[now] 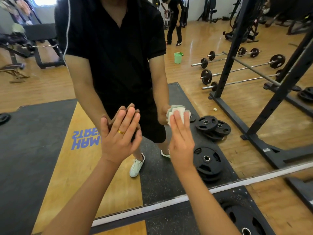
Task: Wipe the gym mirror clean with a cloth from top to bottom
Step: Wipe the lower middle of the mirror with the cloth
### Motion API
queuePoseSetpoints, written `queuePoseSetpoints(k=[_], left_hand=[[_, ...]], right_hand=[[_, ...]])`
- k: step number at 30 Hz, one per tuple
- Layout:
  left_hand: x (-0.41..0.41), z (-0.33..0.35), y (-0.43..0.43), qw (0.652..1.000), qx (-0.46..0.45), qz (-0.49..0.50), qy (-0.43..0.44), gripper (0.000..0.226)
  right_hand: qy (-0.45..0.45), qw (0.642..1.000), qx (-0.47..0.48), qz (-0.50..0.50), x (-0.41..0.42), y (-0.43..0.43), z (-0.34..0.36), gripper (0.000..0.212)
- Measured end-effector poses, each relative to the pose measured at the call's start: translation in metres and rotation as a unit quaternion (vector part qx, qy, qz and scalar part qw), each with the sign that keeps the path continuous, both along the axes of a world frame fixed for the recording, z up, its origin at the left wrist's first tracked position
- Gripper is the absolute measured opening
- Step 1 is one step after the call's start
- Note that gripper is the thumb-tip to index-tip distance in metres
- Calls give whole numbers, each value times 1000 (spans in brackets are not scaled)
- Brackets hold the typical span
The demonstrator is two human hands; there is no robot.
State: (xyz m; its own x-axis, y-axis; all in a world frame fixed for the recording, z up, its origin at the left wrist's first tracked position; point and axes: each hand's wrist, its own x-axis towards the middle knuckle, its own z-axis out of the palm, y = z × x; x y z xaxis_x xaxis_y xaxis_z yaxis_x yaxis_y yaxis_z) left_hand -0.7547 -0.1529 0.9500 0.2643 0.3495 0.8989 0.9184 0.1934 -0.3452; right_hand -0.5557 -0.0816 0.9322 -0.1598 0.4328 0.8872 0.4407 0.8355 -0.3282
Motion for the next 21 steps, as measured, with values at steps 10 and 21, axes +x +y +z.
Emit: queuePoseSetpoints(k=[10,21], left_hand=[[0,0,1,1000,10,3,-7,71],[2,2,-1,999,-18,41,-4,75]], right_hand=[[154,983,-70,-65,22,27,28,54],[13,994,28,104,29,34,15,37]])
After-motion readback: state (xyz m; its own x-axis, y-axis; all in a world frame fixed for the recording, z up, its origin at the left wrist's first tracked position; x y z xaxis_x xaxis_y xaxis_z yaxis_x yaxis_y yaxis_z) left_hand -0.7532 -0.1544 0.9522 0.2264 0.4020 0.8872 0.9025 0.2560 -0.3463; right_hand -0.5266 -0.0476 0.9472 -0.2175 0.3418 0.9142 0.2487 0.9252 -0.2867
